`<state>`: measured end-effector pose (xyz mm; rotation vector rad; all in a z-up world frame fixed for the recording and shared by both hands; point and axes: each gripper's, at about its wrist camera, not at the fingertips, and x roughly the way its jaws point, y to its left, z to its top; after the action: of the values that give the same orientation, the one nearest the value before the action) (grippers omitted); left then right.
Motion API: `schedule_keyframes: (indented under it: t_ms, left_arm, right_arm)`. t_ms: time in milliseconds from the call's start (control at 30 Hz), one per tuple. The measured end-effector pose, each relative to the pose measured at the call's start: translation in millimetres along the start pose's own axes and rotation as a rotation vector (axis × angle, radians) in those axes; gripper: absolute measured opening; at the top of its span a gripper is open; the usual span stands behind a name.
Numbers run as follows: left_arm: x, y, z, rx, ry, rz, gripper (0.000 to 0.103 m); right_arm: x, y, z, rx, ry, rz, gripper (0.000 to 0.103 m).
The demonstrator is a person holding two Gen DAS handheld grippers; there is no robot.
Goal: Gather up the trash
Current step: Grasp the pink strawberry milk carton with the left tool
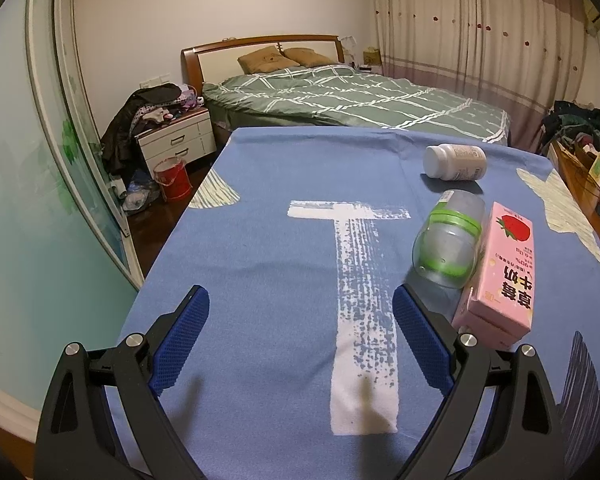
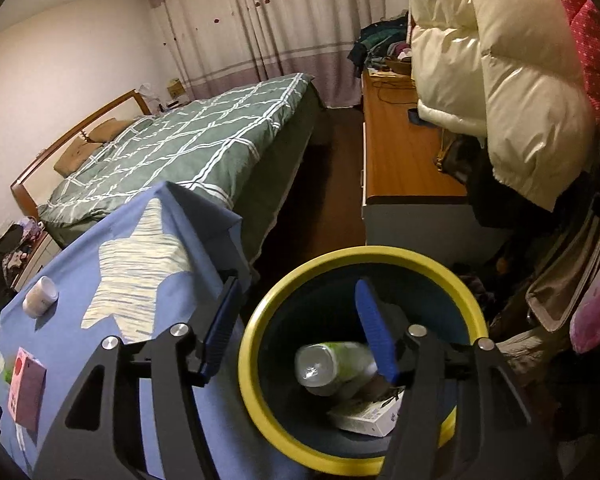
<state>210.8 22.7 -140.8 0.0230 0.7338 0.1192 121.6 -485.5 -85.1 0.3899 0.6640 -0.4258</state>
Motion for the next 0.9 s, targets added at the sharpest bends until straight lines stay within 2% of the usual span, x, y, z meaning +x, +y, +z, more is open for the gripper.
schedule_keyframes:
  t_ms: [100, 267, 433, 600, 733, 900]
  left_arm:
    - [0, -1, 0, 0.003, 0.004, -0.018, 0.092]
    - [-1, -17, 0, 0.037, 0.008, -0.079, 0.092]
    - [3, -52, 0, 0.098, 0.05, -0.215, 0.092]
    - [9, -82, 0, 0.156, 0.098, -0.299, 0.092]
    - [2, -92, -2, 0.17, 0.116, -0.355, 0.092]
    - [-7, -105, -6, 0.218, 0.111, -0.362, 0.092]
  right_arm:
    - [2, 16, -12, -0.037, -0.011, 0.038, 0.057]
    - [12, 42, -30, -0.11, 0.021, 0.081, 0.057]
    - [15, 60, -35, -0.175, 0.049, 0.098, 0.059]
    - [17, 64, -37, -0.154, 0.066, 0.111, 0.059]
    - [19, 64, -36, -0.15, 0.075, 0.115, 0.059]
    - [22, 64, -36, -0.147, 0.087, 0.131, 0.059]
